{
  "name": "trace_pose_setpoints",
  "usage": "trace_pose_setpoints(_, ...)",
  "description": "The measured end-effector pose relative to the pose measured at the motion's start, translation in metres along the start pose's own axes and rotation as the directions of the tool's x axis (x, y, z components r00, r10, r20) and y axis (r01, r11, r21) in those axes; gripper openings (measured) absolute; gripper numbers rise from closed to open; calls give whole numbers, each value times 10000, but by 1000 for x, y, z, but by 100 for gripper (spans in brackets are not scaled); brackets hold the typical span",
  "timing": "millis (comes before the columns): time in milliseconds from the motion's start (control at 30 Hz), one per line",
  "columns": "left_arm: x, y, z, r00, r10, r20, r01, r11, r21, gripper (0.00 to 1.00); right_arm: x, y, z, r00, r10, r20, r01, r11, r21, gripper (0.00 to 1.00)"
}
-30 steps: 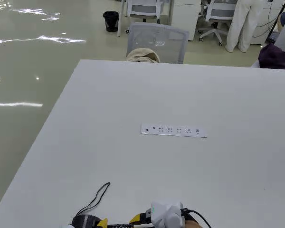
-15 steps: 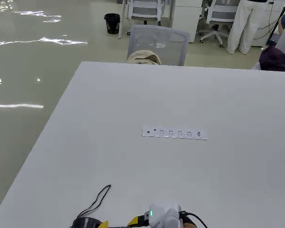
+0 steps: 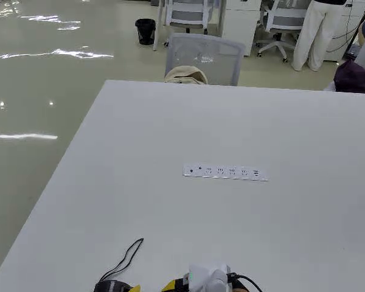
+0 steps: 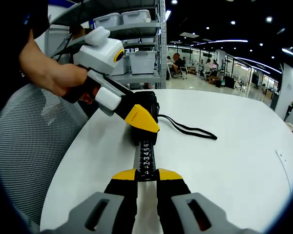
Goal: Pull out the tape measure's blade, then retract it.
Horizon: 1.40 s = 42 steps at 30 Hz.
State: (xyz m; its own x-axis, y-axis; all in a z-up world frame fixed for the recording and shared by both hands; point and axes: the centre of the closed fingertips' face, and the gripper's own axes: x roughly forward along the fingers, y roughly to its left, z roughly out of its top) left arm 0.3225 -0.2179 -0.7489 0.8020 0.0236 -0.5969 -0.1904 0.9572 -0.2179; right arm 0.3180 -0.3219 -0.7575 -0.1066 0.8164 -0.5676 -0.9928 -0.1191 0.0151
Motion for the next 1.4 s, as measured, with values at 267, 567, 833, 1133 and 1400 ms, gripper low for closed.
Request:
trace_pose_setpoints(267, 0, 0, 0, 10000, -16, 2, 16, 10000, -17, 62, 4, 0, 2, 10000, 31, 8, -31, 10000, -21, 13)
trace_pose_setpoints(567, -1, 0, 1, 10000, -51, -24, 50, 10000, -29, 62, 7, 1, 4, 10000, 72, 23, -72, 10000, -31, 13)
trace_pose_setpoints(833, -1, 0, 1, 10000, -77, -41, 77, 10000, -48, 62, 10, 1, 6, 9999, 87, 52, -87, 9999, -53, 13)
trace_pose_setpoints(1133, -1, 0, 1, 9999, -95, -62, 94, 9999, -98, 63, 14, 1, 8, 9999, 116, 27, -116, 9999, -64, 13)
trace_pose_setpoints(1400, -1, 1, 1, 9999, -130, -86, 129, 9998, -127, 63, 17, 2, 11, 9999, 128, 21, -128, 9999, -44, 12)
